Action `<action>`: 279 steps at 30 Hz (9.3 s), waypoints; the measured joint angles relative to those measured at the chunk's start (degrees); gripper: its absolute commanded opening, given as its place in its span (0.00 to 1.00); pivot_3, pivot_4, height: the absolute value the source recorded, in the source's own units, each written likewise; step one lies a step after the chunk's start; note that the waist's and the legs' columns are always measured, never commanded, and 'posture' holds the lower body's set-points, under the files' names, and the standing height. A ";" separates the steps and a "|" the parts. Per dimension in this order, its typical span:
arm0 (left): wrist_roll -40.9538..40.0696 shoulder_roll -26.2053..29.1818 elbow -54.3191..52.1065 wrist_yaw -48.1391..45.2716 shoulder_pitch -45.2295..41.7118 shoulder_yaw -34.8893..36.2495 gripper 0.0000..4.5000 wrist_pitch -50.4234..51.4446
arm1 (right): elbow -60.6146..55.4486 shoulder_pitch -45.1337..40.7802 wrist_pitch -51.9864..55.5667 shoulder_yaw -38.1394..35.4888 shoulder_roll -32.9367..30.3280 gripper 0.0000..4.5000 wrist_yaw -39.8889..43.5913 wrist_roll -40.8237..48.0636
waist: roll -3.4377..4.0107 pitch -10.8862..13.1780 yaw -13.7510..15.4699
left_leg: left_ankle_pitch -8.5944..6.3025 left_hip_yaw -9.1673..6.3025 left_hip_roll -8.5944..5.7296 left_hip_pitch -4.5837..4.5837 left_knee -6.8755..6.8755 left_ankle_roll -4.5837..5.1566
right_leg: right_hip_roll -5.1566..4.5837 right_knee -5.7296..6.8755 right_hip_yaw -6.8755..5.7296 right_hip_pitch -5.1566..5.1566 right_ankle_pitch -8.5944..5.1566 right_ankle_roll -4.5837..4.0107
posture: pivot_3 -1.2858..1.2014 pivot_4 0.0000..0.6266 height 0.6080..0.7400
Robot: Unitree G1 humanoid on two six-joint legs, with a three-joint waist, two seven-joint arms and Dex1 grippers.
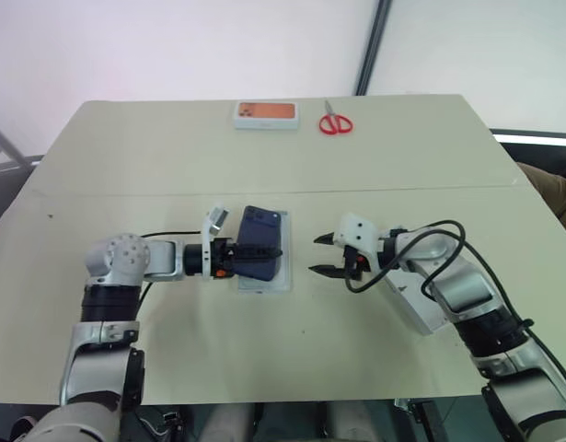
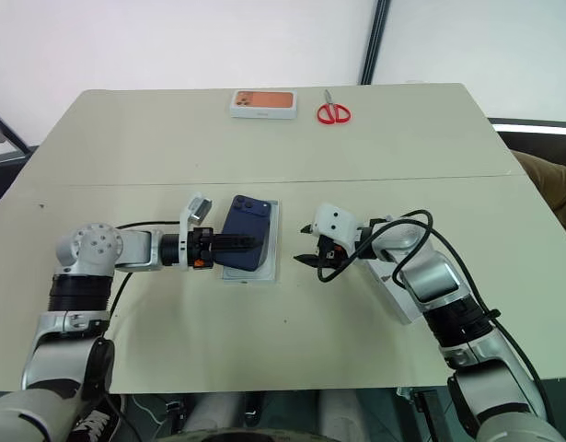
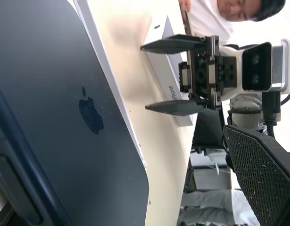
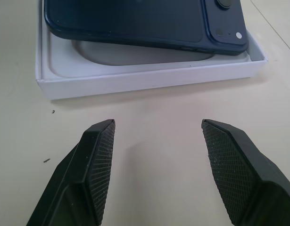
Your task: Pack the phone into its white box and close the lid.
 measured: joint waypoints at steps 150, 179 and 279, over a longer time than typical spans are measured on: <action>34.84 -20.79 16.65 -9.64 -9.23 -19.70 0.00 -33.79 | -8.27 18.13 4.02 -13.13 -12.33 0.00 -3.87 -6.12 | 0.06 -0.04 2.53 | -0.44 -0.24 -0.21 0.08 0.90 0.72 | -0.15 -0.53 -0.39 1.01 0.08 0.34 | 0.52 0.24 1.00; 33.34 -17.88 12.49 -9.22 -6.89 -17.77 0.00 -32.46 | -7.57 14.84 4.67 -10.76 -12.81 0.00 -1.67 -4.47 | 0.10 -0.01 1.36 | -0.44 -0.20 -0.18 0.06 0.82 0.72 | -0.14 -0.53 -0.35 0.92 0.08 0.34 | 0.52 0.24 1.00; 23.42 3.97 -9.21 -28.01 12.35 -8.92 1.00 -63.08 | -30.71 2.93 71.77 -36.35 6.98 0.01 -42.12 17.89 | 0.46 0.17 0.21 | -0.39 0.04 -0.07 -0.06 0.40 0.68 | -0.12 -0.45 -0.04 0.41 0.11 0.25 | 0.52 0.24 1.00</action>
